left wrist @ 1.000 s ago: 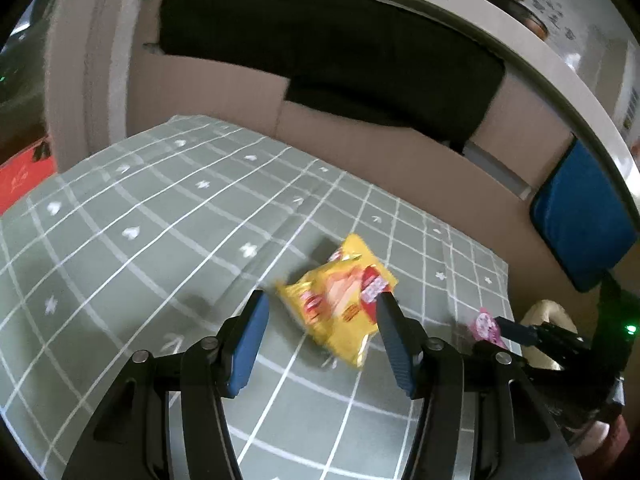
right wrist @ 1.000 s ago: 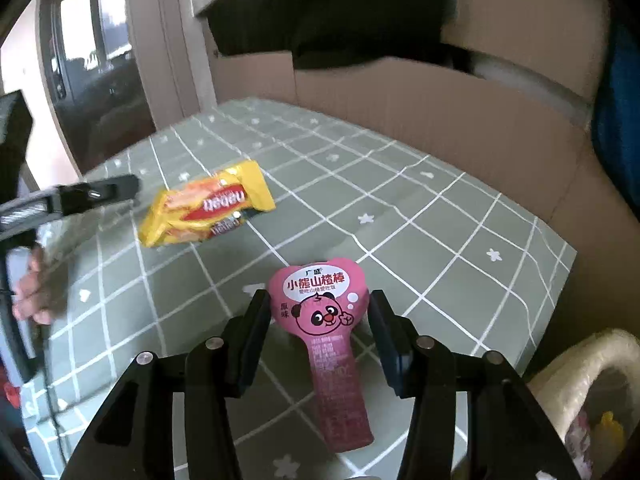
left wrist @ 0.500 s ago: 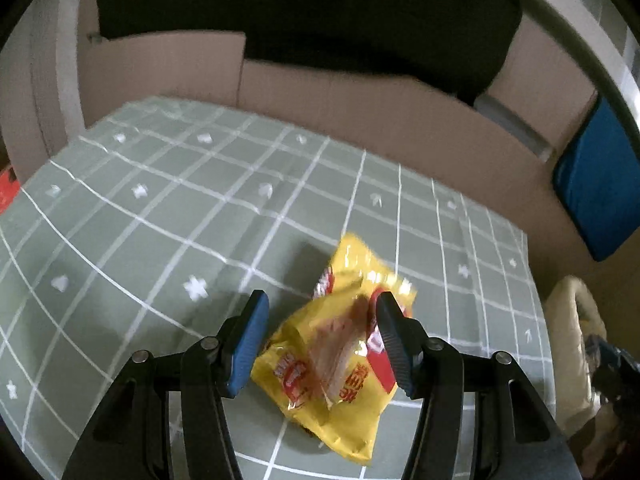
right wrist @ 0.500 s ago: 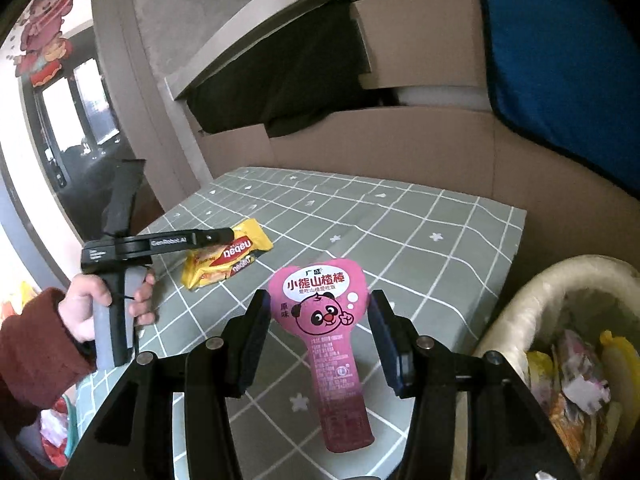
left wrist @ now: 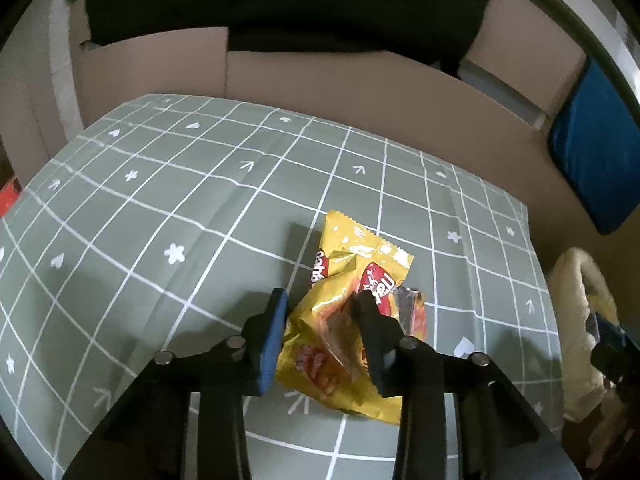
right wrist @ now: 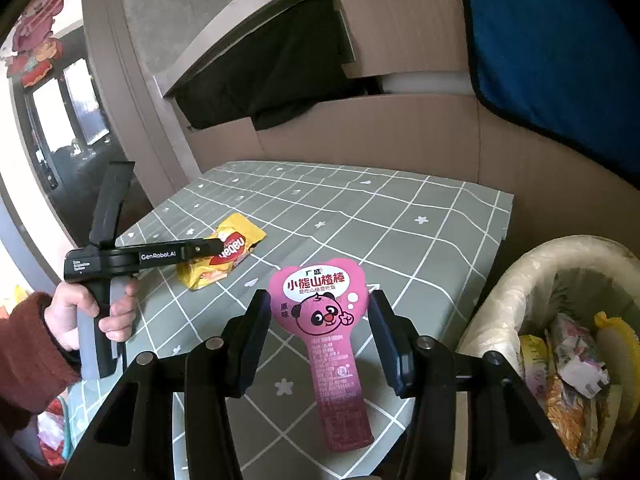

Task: Collect trash
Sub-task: 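Carry the yellow wrapper with the left tool while the right tool carries the pink packet to the wastebasket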

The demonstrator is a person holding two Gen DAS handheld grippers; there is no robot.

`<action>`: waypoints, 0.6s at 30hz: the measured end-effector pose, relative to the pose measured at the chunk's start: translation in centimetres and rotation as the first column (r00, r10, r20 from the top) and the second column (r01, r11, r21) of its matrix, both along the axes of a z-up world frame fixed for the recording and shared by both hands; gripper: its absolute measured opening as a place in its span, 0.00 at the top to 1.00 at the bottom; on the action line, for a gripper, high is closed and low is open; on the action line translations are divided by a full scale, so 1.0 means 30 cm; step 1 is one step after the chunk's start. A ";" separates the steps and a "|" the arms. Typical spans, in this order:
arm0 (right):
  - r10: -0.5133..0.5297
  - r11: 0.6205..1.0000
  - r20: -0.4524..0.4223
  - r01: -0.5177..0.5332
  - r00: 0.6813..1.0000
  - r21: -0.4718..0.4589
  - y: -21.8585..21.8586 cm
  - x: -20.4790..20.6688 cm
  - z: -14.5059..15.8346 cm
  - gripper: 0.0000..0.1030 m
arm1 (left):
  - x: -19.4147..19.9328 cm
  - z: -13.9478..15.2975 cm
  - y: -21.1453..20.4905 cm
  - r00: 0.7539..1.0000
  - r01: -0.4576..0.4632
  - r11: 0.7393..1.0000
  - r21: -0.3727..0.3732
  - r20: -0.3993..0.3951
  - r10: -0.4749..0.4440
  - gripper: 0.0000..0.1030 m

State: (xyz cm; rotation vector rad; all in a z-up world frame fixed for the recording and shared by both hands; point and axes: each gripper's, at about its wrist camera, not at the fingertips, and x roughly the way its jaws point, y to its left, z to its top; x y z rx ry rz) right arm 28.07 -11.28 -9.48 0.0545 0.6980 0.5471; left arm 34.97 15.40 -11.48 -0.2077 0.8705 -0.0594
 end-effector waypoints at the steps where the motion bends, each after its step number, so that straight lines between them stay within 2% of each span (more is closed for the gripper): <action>1: -0.003 1.000 -0.001 0.003 1.000 -0.001 -0.001 -0.003 0.003 0.54 | -0.003 0.001 -0.003 1.000 -0.005 1.000 0.001 0.002 0.005 0.68; 7: -0.016 1.000 0.010 0.015 1.000 0.016 -0.022 -0.021 0.036 0.54 | -0.065 0.047 -0.029 0.998 -0.042 0.999 0.012 0.057 0.041 0.75; 13: -0.036 0.999 0.074 0.035 0.997 0.022 -0.051 -0.049 0.119 0.54 | -0.160 0.197 -0.091 0.979 -0.045 0.999 0.015 0.202 0.041 0.75; 18: -0.089 0.996 0.140 0.089 0.986 0.005 -0.103 -0.071 0.209 0.54 | -0.201 0.311 -0.160 0.958 -0.026 1.000 0.012 0.287 0.021 0.75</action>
